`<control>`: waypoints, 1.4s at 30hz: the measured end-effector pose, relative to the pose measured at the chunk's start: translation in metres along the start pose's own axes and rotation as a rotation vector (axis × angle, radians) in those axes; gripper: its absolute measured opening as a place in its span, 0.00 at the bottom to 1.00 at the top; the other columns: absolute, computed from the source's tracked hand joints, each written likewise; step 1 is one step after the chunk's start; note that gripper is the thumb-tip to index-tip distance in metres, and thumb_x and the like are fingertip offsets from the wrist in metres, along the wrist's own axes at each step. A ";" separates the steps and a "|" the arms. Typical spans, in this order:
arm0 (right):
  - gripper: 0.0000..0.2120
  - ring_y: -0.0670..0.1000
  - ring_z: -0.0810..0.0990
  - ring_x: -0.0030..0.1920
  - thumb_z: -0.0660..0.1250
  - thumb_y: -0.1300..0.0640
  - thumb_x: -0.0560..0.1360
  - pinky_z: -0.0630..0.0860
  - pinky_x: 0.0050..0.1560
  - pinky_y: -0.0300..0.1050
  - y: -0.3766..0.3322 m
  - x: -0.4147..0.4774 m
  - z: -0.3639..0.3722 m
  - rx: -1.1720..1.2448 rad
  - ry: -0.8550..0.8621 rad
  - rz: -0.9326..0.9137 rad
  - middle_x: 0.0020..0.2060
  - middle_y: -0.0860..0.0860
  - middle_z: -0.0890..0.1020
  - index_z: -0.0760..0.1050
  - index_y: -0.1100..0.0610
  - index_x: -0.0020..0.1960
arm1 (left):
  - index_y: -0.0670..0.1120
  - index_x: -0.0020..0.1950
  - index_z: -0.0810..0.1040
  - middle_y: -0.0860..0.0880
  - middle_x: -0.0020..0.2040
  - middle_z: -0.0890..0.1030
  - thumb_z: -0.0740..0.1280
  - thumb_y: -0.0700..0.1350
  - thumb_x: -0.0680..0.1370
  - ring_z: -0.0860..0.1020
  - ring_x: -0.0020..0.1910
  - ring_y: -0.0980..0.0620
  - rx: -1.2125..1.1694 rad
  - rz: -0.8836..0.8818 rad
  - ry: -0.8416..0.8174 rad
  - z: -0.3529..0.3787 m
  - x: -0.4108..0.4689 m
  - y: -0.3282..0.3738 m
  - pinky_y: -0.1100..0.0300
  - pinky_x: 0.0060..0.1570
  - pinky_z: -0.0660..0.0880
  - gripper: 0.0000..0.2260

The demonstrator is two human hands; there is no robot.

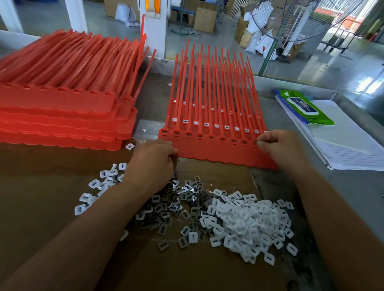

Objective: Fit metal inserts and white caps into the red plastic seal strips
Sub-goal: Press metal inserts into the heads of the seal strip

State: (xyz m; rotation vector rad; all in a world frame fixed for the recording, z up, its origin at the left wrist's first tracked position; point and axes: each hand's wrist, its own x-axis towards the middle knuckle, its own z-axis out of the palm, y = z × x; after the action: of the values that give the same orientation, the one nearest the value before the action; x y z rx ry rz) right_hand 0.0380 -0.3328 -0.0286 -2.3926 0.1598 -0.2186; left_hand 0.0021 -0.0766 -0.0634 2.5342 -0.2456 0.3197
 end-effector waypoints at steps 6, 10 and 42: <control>0.12 0.52 0.76 0.50 0.66 0.62 0.73 0.72 0.56 0.53 0.013 0.022 0.008 -0.052 0.028 0.050 0.49 0.53 0.80 0.74 0.47 0.35 | 0.40 0.57 0.78 0.44 0.61 0.77 0.59 0.33 0.73 0.72 0.62 0.51 -0.008 -0.002 0.002 0.001 0.000 -0.001 0.60 0.64 0.62 0.15; 0.13 0.54 0.76 0.52 0.67 0.62 0.72 0.72 0.57 0.56 0.015 0.027 0.010 -0.113 -0.023 0.061 0.47 0.52 0.80 0.74 0.47 0.33 | 0.41 0.57 0.78 0.44 0.61 0.76 0.59 0.33 0.73 0.72 0.62 0.51 -0.004 -0.001 0.003 0.002 0.000 -0.002 0.60 0.64 0.62 0.15; 0.06 0.47 0.72 0.47 0.65 0.63 0.74 0.66 0.42 0.38 0.016 0.022 0.012 0.016 0.018 0.084 0.46 0.48 0.75 0.75 0.53 0.43 | 0.41 0.58 0.78 0.45 0.62 0.75 0.59 0.34 0.73 0.71 0.63 0.50 0.007 -0.008 -0.023 0.001 -0.001 -0.003 0.59 0.65 0.62 0.15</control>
State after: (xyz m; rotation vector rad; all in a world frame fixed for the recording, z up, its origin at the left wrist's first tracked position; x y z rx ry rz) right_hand 0.0612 -0.3408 -0.0452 -2.3632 0.2658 -0.2013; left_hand 0.0022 -0.0746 -0.0654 2.5467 -0.2435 0.2895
